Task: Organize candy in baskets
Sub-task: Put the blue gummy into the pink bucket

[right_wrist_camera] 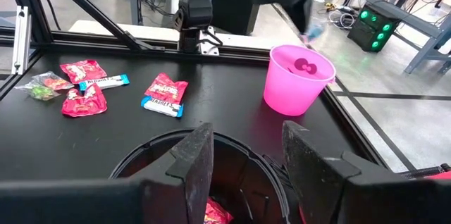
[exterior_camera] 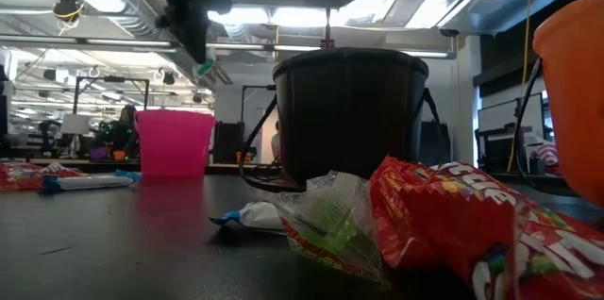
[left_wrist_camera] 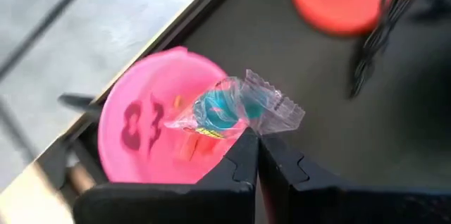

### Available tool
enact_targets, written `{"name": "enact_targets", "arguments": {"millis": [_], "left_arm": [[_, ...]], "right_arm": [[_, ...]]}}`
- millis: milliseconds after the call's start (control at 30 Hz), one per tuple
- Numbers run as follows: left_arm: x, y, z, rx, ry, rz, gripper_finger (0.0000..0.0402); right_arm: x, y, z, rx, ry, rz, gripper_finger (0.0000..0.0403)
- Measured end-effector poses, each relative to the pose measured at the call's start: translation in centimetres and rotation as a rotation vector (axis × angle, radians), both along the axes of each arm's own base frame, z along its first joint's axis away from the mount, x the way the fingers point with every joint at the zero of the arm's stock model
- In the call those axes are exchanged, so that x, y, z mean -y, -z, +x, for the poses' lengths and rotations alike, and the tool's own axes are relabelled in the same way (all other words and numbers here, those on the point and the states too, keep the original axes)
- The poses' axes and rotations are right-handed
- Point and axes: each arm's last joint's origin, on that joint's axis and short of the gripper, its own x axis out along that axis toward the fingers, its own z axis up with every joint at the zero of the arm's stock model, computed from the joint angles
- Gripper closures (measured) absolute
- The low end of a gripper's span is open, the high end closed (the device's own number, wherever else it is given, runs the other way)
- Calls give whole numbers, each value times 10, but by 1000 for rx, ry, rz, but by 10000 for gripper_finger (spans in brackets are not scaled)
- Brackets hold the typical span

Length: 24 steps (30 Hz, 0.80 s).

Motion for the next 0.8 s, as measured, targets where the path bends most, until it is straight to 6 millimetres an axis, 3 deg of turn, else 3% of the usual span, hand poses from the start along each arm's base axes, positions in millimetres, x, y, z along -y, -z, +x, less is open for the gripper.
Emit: {"name": "enact_targets", "arguments": {"millis": [233, 533, 800], "left_arm": [[-34, -1, -19, 39, -35, -44, 401], [-48, 0, -31, 80, -52, -105, 398], [-48, 1, -36, 31, -57, -113, 322]], "right_arm": [[0, 0, 0, 0, 0, 0, 235], [0, 0, 0, 0, 0, 0, 235], [0, 0, 0, 0, 0, 0, 235]]}}
